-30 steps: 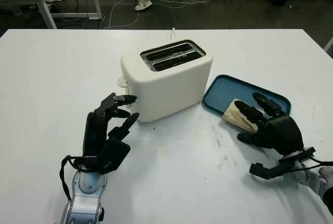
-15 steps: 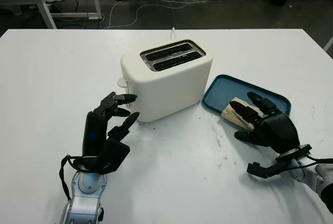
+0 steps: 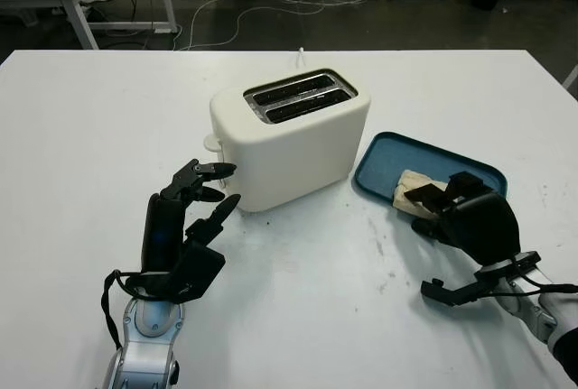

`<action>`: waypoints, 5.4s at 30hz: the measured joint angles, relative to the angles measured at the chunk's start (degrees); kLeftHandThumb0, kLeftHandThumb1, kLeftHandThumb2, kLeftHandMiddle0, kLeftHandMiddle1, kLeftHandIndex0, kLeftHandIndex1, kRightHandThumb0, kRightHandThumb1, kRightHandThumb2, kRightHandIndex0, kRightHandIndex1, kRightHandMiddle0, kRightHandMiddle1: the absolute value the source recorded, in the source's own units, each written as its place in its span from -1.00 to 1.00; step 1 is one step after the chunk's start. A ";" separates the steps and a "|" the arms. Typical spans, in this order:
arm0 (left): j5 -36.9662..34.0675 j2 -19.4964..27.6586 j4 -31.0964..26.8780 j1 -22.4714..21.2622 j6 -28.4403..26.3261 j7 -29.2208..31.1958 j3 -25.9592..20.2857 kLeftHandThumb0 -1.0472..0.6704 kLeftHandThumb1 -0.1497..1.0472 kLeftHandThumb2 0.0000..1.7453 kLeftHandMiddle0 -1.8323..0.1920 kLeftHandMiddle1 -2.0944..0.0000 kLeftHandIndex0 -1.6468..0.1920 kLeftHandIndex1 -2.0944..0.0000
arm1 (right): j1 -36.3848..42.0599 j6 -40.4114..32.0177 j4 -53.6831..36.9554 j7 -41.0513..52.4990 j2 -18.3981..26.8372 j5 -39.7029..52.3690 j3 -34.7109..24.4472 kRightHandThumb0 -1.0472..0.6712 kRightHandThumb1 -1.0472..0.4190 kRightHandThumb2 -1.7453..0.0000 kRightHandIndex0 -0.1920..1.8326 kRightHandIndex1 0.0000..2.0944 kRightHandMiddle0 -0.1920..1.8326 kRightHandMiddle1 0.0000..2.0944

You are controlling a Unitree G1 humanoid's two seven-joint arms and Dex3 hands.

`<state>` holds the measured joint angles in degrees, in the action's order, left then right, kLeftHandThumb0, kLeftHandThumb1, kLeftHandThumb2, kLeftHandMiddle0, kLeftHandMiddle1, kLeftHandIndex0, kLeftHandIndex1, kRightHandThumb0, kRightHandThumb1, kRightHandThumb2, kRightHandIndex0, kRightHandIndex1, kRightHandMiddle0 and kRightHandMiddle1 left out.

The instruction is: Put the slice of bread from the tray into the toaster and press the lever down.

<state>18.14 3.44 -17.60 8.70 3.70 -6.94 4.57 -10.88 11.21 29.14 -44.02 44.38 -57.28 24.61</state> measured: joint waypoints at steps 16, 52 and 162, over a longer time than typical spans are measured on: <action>0.04 -0.03 0.02 0.13 0.44 0.02 -0.32 -0.22 0.79 -0.82 0.26 -0.12 0.15 0.32 | -0.18 1.34 2.31 -9.08 -0.24 -1.95 -0.40 -0.43 -0.83 0.55 0.10 0.67 -0.14 0.67; 0.17 -0.22 0.02 0.58 0.41 0.06 0.43 -0.17 0.79 -0.82 0.30 -0.13 0.17 0.33 | -23.47 33.16 12.77 29.28 4.54 38.33 -15.53 -0.29 -0.83 0.71 0.00 0.67 -0.20 0.67; 0.30 -0.76 0.21 0.37 -0.03 -0.18 0.23 -0.20 0.79 -0.80 0.31 -0.14 0.19 0.29 | -57.51 25.46 24.10 55.05 -13.35 27.36 -9.53 -0.46 -0.82 0.99 -0.36 -0.55 -0.15 -0.98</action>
<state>18.45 2.68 -17.39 9.07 3.67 -7.11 4.80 -68.39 36.68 53.24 11.03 31.03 -29.91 15.07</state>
